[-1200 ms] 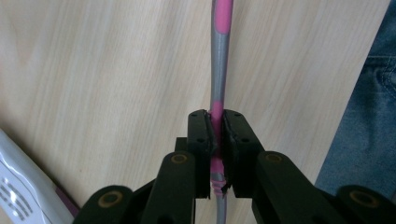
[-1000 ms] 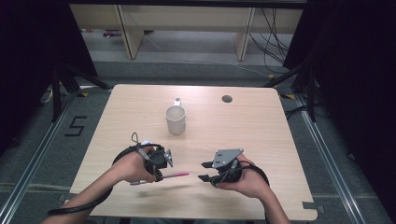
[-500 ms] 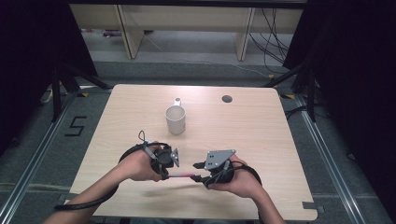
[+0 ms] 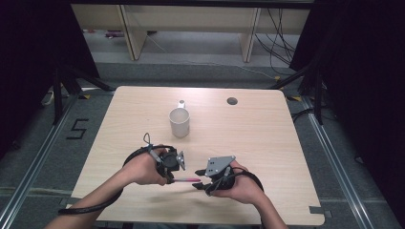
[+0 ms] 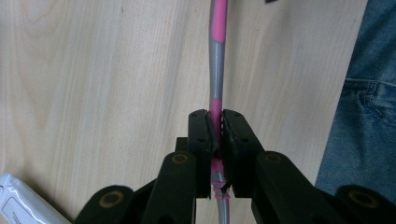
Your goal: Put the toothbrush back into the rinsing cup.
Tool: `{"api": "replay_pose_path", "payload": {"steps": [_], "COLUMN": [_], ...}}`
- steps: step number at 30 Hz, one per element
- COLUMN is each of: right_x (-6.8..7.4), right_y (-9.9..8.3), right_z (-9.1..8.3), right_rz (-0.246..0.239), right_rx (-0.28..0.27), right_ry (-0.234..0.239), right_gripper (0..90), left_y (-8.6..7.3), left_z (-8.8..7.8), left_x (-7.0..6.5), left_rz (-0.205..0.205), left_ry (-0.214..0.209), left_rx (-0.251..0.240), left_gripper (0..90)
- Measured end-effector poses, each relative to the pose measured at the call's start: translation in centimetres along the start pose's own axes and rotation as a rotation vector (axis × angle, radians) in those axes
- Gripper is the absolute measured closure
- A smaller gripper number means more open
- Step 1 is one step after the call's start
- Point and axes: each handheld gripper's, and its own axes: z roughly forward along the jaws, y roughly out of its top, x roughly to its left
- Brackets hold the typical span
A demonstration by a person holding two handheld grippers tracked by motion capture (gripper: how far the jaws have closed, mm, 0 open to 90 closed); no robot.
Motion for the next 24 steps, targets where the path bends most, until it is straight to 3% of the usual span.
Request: {"api": "replay_pose_path", "payload": {"steps": [1,2,3,4,5,6,7,11,12,15,16,17,19,22,24], "right_x": [0.0,0.2,0.1,-0.1,0.2,0.2,-0.1,0.1,0.0,0.0,0.0,0.3,0.4,0.1,0.1], "right_y": [0.0,-0.1,-0.1,0.0,0.0,0.0,0.1,0.1,0.2,0.2,0.2,0.2,0.2,0.2,0.3], "right_z": [0.2,0.3,0.5,0.7,0.7,0.7,0.9,1.4,1.4,1.4,1.4,1.5,1.5,1.5,1.6], "right_rz": [-0.014,0.021,0.009,-0.036,0.011,0.011,-0.044,-0.043,-0.068,-0.077,-0.077,-0.041,-0.039,-0.100,-0.111], "right_rx": [0.002,0.012,0.012,0.004,0.015,0.015,0.000,0.010,-0.001,0.005,0.005,0.020,0.025,0.018,0.014], "right_ry": [-0.003,0.000,0.000,-0.006,0.005,0.005,0.008,0.038,0.042,0.048,0.048,0.060,0.066,0.066,0.079], "right_gripper": [54.4,54.5,54.5,54.8,55.9,55.9,56.8,61.7,66.7,69.7,69.7,72.5,73.5,78.3,79.4], "left_y": [0.1,0.1,0.2,0.2,0.3,0.3,0.3,0.4,0.5,0.5,0.6,0.6,0.7,0.7,0.8], "left_z": [-0.1,-0.1,-0.2,-0.2,-0.2,-0.2,-0.3,-0.5,-0.6,-0.6,-0.6,-0.6,-0.7,-0.7,-0.6], "left_x": [0.0,-0.1,-0.2,-0.3,-0.3,-0.3,-0.3,-0.4,-0.5,-0.5,-0.5,-0.6,-0.6,-0.7,-0.7], "left_rz": [0.008,0.009,0.014,0.013,0.018,0.018,0.020,0.032,0.035,0.037,0.040,0.040,0.044,0.052,0.057], "left_ry": [-0.002,-0.004,-0.009,-0.014,-0.017,-0.017,-0.020,-0.021,-0.022,-0.023,-0.022,-0.020,-0.020,-0.027,-0.030], "left_rx": [0.002,-0.006,-0.011,-0.015,-0.017,-0.017,-0.021,-0.026,-0.025,-0.029,-0.027,-0.027,-0.028,-0.023,-0.019], "left_gripper": [82.0,81.9,82.0,81.9,82.0,81.9,81.9,81.9,81.9,81.9,81.9,81.9,81.9,81.9,81.9]}}
